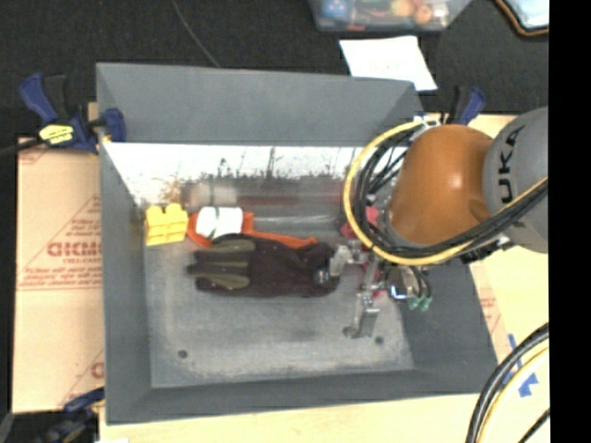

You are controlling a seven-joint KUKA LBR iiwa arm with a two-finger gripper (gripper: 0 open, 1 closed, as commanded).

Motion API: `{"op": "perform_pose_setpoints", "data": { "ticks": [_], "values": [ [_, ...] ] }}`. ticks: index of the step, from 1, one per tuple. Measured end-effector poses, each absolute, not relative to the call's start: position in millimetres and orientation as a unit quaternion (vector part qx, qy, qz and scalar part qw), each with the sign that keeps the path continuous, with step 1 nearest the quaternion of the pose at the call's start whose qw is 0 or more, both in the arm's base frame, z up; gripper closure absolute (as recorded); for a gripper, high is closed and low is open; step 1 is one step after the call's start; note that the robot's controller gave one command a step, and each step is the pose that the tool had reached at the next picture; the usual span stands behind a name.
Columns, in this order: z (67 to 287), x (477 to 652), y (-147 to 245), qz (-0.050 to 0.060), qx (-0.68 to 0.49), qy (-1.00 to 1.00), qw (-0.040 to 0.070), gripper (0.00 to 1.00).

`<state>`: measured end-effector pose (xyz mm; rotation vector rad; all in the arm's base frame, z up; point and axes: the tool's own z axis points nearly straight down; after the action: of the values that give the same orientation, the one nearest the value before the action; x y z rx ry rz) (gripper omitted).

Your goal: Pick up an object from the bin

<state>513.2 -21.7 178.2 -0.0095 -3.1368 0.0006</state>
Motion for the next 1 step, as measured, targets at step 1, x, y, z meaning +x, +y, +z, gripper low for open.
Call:
{"op": "perform_pose_setpoints", "data": {
  "ticks": [1],
  "values": [
    [182.3, 513.9, -21.8, 0.001, -0.002, -1.0, -0.001, 0.0]
  ]
}}
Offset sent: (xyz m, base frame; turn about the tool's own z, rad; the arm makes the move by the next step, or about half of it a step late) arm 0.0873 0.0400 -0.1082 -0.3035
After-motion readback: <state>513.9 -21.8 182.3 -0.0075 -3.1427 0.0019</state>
